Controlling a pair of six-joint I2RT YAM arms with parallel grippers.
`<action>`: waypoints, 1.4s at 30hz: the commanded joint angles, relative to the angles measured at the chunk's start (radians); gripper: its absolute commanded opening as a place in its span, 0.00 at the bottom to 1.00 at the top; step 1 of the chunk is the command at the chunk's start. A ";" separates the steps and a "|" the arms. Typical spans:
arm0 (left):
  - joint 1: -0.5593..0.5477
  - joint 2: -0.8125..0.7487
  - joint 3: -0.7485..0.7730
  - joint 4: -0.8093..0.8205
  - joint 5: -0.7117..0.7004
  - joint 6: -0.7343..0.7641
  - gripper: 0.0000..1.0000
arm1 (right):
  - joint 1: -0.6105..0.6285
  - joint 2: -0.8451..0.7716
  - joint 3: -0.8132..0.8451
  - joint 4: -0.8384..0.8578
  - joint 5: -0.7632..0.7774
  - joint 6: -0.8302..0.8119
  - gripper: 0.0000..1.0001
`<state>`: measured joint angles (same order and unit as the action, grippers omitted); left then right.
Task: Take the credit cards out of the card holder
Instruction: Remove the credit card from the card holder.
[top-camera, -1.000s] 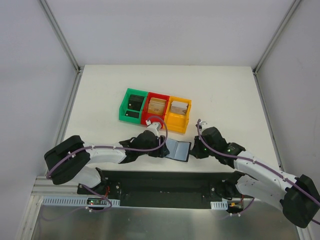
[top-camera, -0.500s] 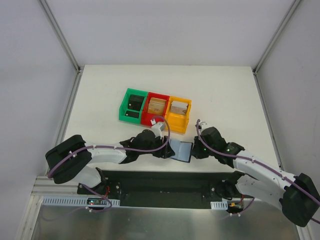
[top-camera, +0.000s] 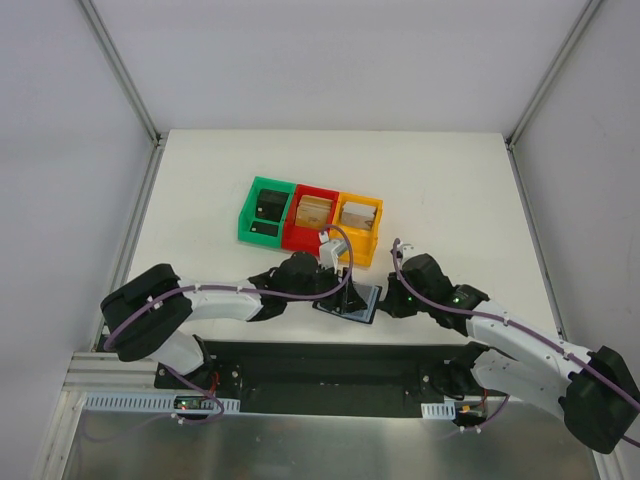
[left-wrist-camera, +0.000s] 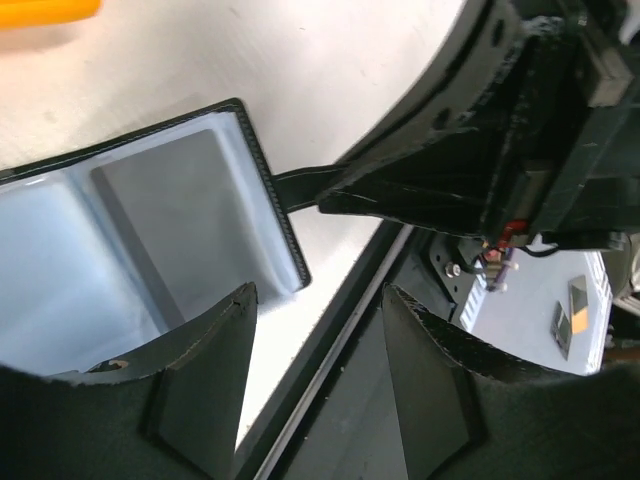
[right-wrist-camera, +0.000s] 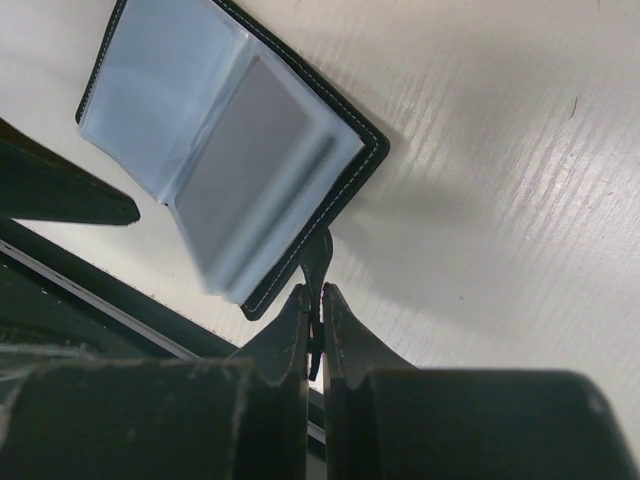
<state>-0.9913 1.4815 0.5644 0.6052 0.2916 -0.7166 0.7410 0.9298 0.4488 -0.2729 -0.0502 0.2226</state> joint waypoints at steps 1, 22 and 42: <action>-0.015 0.013 0.046 0.050 0.053 0.023 0.52 | 0.000 -0.003 0.022 0.011 -0.007 -0.006 0.00; -0.125 0.025 0.094 -0.280 -0.451 0.200 0.55 | -0.002 -0.008 0.021 0.003 -0.004 0.003 0.00; -0.270 0.118 0.219 -0.320 -0.640 0.401 0.65 | 0.001 -0.008 0.019 0.001 -0.004 0.001 0.00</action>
<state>-1.2560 1.5764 0.7319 0.3145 -0.3054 -0.3584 0.7410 0.9298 0.4488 -0.2733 -0.0498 0.2234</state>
